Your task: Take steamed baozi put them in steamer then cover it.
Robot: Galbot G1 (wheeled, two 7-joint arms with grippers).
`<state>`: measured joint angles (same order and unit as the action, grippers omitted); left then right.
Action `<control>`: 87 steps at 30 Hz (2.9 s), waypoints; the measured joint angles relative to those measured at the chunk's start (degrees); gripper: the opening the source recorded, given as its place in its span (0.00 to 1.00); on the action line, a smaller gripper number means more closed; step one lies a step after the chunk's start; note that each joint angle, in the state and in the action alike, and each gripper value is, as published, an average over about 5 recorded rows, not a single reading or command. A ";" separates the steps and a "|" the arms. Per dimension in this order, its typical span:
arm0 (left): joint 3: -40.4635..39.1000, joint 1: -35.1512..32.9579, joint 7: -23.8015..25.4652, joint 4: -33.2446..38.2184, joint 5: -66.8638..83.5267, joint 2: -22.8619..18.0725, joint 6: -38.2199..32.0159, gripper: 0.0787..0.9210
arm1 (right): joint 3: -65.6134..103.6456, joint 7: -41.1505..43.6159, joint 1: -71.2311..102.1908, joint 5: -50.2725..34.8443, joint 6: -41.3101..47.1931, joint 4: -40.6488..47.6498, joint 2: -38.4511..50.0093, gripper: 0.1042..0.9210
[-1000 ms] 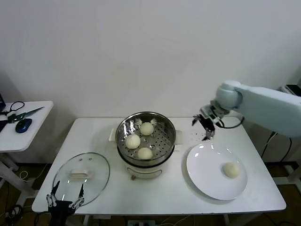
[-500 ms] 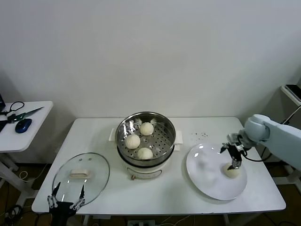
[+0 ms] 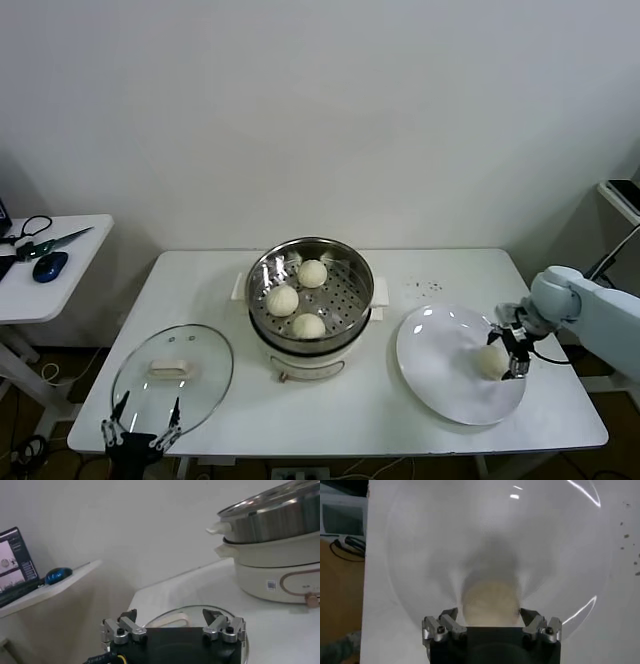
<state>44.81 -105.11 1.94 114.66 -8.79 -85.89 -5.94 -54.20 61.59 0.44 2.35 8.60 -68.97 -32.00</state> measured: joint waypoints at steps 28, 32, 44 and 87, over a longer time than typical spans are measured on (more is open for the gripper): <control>-0.67 0.09 0.00 0.01 0.08 0.05 -0.29 0.88 | -6.33 -0.25 -8.16 -6.38 1.84 0.90 -1.95 0.68; -1.18 0.31 0.01 0.19 0.17 0.26 -0.42 0.88 | -12.44 -0.39 -16.07 -10.88 2.55 1.24 -3.93 0.68; -2.95 0.30 0.37 0.62 1.18 1.08 -0.71 0.88 | -33.50 -1.43 -41.75 -32.19 4.65 2.80 -18.65 0.69; -3.87 1.32 1.14 -0.17 2.54 3.28 -0.67 0.88 | -45.44 -8.27 -39.46 -47.16 9.84 8.57 -46.66 0.73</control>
<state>40.93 -103.79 3.08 114.49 -6.24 -82.60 -6.60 -99.63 53.32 -39.02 -44.82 18.44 -60.40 -78.66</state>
